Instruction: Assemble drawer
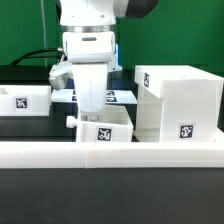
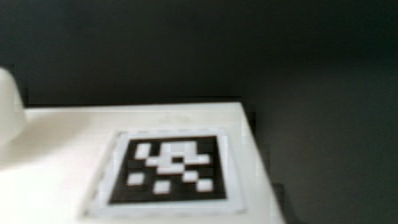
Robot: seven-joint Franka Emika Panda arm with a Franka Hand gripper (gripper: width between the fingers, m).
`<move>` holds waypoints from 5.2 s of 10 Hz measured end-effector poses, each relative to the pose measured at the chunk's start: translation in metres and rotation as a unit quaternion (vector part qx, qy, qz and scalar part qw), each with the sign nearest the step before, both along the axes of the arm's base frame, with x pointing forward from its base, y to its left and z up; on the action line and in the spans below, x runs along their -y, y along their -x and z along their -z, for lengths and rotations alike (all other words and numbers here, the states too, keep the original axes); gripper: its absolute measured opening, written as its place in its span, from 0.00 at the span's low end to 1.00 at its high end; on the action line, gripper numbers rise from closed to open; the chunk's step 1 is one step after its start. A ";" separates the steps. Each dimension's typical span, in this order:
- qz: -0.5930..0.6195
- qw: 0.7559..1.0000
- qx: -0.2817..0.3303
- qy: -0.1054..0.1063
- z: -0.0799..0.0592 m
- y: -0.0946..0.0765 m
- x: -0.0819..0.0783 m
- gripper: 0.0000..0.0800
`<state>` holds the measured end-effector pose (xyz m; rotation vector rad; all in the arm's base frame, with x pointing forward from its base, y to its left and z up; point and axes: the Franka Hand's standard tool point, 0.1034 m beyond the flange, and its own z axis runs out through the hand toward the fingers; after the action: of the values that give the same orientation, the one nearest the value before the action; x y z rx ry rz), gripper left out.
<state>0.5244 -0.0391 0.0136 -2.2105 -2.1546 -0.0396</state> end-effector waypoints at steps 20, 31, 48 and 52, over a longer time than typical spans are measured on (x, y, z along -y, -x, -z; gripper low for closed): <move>-0.069 0.997 0.010 -0.015 0.003 -0.021 -0.010 0.05; -0.030 0.999 0.010 -0.014 0.004 -0.022 -0.023 0.05; -0.037 0.999 0.013 -0.012 0.003 -0.018 -0.027 0.05; -0.037 0.999 0.013 -0.012 0.001 -0.017 -0.027 0.05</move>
Offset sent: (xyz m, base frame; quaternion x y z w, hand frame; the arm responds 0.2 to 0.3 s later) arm 0.0000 0.0000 0.0000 0.0000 0.0000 0.0000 1.0000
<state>0.5416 -0.0124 0.0122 -2.1281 -2.2352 -0.0909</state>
